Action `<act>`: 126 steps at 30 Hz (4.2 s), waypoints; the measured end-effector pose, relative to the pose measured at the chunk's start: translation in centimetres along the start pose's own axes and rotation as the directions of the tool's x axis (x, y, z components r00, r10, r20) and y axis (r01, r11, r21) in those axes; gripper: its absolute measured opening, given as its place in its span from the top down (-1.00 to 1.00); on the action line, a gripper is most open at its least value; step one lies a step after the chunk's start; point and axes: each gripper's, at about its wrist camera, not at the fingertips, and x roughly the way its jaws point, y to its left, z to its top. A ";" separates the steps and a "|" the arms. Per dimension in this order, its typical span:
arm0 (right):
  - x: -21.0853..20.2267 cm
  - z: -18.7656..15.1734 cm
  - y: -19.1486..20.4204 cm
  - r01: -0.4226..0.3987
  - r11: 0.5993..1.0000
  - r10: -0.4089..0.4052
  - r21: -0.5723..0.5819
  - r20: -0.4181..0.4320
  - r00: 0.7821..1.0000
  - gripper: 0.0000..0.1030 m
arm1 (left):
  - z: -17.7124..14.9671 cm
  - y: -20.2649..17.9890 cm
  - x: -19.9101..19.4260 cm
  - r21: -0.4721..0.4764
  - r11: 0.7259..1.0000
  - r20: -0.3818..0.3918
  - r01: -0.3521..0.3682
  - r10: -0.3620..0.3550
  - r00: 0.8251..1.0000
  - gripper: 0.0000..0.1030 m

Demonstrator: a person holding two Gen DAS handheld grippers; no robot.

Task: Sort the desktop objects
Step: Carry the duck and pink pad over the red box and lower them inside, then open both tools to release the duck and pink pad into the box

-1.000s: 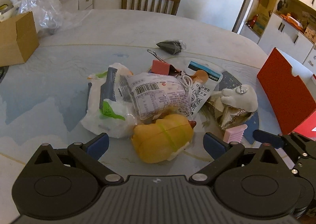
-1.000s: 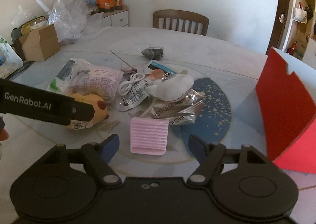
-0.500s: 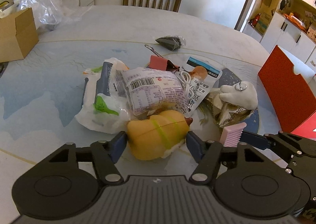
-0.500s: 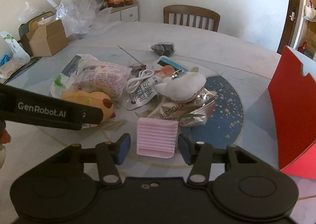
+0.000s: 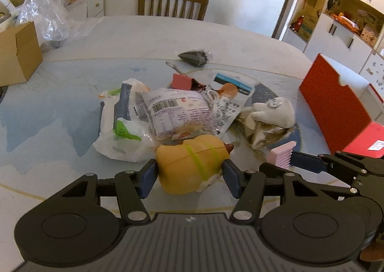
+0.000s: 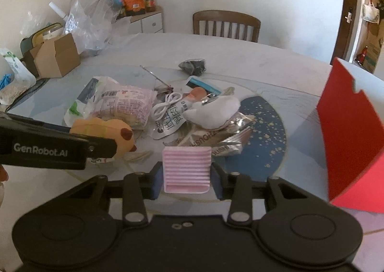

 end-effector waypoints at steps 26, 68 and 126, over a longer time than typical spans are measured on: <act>-14.7 1.3 -4.1 0.215 0.949 -0.234 0.231 0.059 0.970 0.22 | 2.2 -8.9 -10.3 0.304 0.910 0.014 0.282 -0.300 0.954 -0.13; -6.4 4.1 -29.1 0.191 0.980 -0.181 0.049 -0.159 0.971 0.22 | 11.6 -33.5 8.4 0.468 0.842 -0.147 0.268 -0.225 0.963 -0.13; -0.7 3.8 -30.4 0.006 0.995 -0.050 -0.096 -0.459 0.887 -0.33 | 10.5 -33.2 13.0 0.619 0.702 -0.379 0.352 -0.126 0.917 -0.24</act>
